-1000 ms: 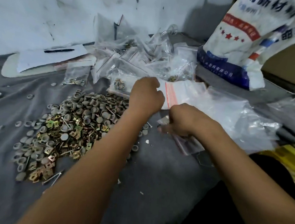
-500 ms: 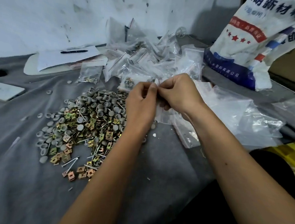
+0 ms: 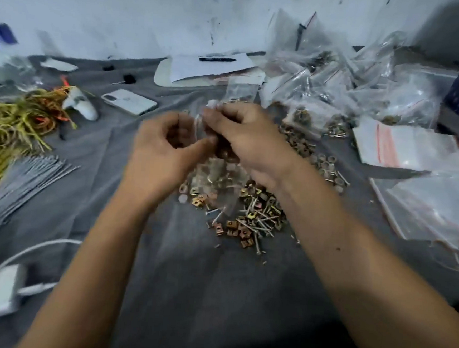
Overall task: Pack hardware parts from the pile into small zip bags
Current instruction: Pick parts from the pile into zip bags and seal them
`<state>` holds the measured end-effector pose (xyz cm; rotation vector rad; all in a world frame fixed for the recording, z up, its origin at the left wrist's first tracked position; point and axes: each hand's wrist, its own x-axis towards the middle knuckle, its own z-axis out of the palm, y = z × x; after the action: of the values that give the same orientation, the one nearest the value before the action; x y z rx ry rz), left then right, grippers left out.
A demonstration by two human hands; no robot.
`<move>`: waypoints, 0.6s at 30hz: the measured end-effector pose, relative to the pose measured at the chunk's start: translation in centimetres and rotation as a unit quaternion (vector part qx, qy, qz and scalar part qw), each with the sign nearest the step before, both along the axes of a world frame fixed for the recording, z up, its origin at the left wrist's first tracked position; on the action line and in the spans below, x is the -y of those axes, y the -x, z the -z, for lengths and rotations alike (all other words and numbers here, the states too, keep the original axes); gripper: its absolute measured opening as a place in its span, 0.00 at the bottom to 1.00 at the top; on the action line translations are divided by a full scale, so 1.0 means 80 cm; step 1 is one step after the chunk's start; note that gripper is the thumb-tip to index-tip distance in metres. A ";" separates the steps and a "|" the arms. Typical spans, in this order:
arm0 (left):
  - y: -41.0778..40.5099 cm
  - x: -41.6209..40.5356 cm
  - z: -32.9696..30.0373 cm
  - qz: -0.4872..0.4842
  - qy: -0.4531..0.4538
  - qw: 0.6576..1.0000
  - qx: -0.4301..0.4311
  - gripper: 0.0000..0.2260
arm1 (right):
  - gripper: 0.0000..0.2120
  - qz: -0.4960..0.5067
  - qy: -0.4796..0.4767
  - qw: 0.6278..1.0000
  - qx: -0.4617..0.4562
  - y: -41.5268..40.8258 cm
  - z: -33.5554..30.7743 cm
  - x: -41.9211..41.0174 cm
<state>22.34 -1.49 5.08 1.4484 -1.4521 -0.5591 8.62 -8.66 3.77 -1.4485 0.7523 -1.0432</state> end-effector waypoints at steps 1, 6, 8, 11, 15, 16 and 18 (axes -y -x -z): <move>-0.024 -0.008 -0.008 -0.023 -0.015 0.999 0.047 0.06 | 0.10 -0.028 -0.003 1.000 -0.006 -0.018 -0.001 -0.002; -0.072 -0.026 -0.035 -0.220 -0.006 0.926 0.307 0.05 | 0.04 -0.065 0.086 0.991 -0.079 -0.092 -0.015 -0.016; -0.060 -0.027 -0.029 -0.306 0.021 0.894 0.326 0.08 | 0.12 -0.050 0.105 0.989 -0.096 -0.102 -0.019 -0.017; -0.032 -0.027 -0.002 -0.317 0.076 0.892 0.313 0.16 | 0.12 -0.021 0.118 0.980 -0.158 -0.091 -0.007 -0.007; 0.004 -0.009 0.039 -0.246 0.030 0.913 0.323 0.19 | 0.08 0.011 0.071 0.973 -0.219 -0.057 0.029 0.003; 0.013 -0.004 0.050 -0.233 0.012 0.912 0.336 0.19 | 0.06 0.024 0.063 0.973 -0.219 -0.051 0.036 0.004; 0.025 0.002 0.067 -0.208 -0.002 0.916 0.344 0.18 | 0.04 0.060 0.066 0.970 -0.228 -0.042 0.046 0.008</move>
<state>20.36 -1.63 -0.29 2.0022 -1.5760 0.2506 11.97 -9.26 0.07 -1.8059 1.1258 -0.8685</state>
